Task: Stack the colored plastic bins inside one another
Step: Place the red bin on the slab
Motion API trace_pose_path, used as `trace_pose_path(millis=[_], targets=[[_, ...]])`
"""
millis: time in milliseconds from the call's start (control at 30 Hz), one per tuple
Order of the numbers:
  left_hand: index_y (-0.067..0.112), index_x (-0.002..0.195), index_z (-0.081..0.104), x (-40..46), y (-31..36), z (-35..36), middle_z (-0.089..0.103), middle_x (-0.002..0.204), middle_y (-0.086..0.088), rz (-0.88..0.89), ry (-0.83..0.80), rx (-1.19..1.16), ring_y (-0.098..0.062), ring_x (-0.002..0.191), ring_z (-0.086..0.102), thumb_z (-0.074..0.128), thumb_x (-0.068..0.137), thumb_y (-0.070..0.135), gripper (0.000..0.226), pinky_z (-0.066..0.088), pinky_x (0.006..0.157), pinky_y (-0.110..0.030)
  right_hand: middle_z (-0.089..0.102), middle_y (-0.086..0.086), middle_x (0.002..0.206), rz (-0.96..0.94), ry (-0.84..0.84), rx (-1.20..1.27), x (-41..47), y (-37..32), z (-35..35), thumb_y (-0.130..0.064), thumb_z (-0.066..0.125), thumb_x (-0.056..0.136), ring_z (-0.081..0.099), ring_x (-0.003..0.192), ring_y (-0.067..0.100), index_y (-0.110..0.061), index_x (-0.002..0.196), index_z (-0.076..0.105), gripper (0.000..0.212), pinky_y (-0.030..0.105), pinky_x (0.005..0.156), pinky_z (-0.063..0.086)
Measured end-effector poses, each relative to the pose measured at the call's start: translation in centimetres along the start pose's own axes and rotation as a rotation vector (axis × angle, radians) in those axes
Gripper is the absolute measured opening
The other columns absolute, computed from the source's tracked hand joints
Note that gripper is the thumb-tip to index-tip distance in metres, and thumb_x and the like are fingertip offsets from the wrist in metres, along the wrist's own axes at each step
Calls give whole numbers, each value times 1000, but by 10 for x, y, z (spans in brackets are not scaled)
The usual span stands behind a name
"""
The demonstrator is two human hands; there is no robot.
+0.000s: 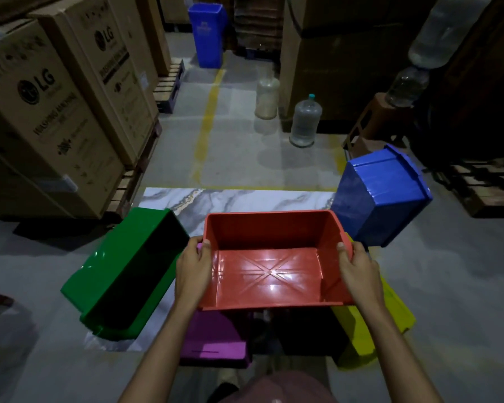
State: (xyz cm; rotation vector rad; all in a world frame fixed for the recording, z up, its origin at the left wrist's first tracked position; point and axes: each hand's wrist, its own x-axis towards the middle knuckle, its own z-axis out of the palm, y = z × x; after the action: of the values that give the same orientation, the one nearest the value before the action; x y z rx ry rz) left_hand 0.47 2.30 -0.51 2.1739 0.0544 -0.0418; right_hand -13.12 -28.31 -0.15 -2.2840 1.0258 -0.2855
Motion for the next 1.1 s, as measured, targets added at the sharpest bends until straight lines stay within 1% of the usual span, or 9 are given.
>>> trace_pose_path(millis=[67,200,367,433,500,667,833,1000,1100], targets=[[17,119,68,12,1,-7,66,99,2,16,6,-33,-21,94,61,51,110,27,22,40,80,-32,70,26,116,7,4,22,4,-13,1,-48,47,107,63,111,47,-13,123,60,41,48,84,48],[16,121,67,44,3,-18,68,101,-2,37,1,-67,-26,95,64,48,110,30,25,43,79,-35,69,24,108,16,-18,30,17,-49,2,-50,45,106,64,105,46,-17,108,57,36,46,77,45],[17,117,65,96,16,-16,71,107,-9,86,8,-79,-30,97,65,46,110,30,25,47,81,-39,65,28,118,9,-9,-11,47,-88,4,-47,44,107,62,112,49,-13,116,54,37,49,82,46],[16,118,65,120,21,-11,73,113,-14,110,0,-78,-34,104,67,45,110,30,26,50,87,-44,64,29,121,11,-3,-36,65,-99,11,-47,44,107,61,114,50,-10,122,53,41,50,84,47],[10,119,64,146,26,-2,72,120,-21,112,-19,-34,-39,112,65,44,110,28,28,49,92,-47,64,30,124,8,-9,-61,87,-107,22,-45,44,107,60,116,50,-5,126,53,45,51,87,48],[9,122,60,203,35,29,68,123,-25,71,-65,135,-43,113,63,39,109,27,31,42,84,-43,65,31,125,7,-67,-95,145,-114,59,-35,44,108,61,117,50,2,131,49,43,50,88,49],[10,127,58,251,18,66,64,132,-27,-19,-170,297,-49,119,62,37,100,22,36,50,96,-52,67,29,126,16,-132,-135,193,-109,103,-29,38,111,64,117,48,1,133,41,37,51,88,50],[4,136,55,273,4,96,58,135,-34,-75,-166,362,-52,122,59,41,104,18,38,48,97,-52,67,27,127,41,-198,-159,226,-95,148,-28,36,112,64,116,49,-1,134,40,36,52,89,49],[1,132,59,282,-5,109,61,131,-34,-76,-167,374,-51,120,61,43,104,15,35,49,95,-51,67,27,127,49,-233,-179,241,-85,168,-29,36,111,64,116,49,-2,133,40,35,53,90,49]])
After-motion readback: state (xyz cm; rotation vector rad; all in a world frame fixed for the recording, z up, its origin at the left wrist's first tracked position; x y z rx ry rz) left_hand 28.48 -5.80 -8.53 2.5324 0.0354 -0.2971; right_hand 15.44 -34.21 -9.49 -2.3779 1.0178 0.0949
